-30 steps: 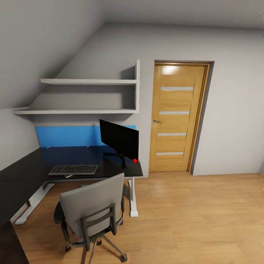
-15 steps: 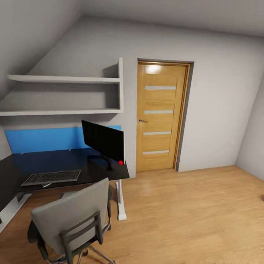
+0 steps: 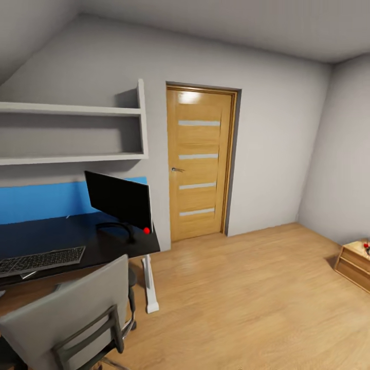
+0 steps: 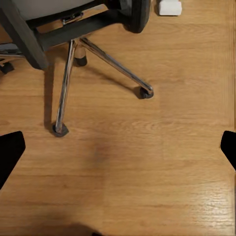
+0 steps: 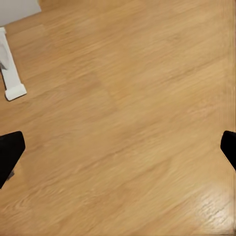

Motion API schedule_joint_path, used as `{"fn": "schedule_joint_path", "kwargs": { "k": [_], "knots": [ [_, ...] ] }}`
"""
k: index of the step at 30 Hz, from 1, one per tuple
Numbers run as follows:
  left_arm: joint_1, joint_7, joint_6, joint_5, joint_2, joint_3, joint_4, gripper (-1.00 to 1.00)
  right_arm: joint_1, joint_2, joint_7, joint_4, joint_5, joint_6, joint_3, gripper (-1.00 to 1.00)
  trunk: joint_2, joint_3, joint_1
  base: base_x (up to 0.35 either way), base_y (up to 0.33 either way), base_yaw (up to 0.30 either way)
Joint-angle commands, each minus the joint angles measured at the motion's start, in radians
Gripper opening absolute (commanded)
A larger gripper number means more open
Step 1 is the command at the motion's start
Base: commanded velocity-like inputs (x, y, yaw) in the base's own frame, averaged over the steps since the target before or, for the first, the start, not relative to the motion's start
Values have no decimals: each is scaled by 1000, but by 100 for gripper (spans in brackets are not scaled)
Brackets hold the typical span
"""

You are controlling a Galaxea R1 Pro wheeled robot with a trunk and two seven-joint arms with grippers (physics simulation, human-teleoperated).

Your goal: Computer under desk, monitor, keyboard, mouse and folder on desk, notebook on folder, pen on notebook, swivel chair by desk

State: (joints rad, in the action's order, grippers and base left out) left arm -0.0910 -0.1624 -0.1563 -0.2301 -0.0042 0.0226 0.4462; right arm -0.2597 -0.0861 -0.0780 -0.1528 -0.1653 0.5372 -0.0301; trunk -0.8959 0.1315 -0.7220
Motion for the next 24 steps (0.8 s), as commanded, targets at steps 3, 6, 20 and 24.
{"fn": "schedule_joint_path", "kwargs": {
  "k": [3,6,20,24],
  "knots": [
    [0,0,-3,-5,0,2,0,100,-1,0,-2,1,-6,3,-4,100,-1,2,0,0,0,-297],
    [0,0,-2,-5,-1,2,0,100,-1,-1,-2,1,-7,4,-4,100,-1,2,0,0,0,-283],
    [0,0,-2,-5,0,2,0,100,-1,2,-3,-1,-12,3,-1,100,-1,17,0,0,0,-166],
    [0,-2,-4,-5,0,3,0,100,-1,3,-4,-1,-14,3,0,100,-1,23,0,123,0,-130]
  ]
}}
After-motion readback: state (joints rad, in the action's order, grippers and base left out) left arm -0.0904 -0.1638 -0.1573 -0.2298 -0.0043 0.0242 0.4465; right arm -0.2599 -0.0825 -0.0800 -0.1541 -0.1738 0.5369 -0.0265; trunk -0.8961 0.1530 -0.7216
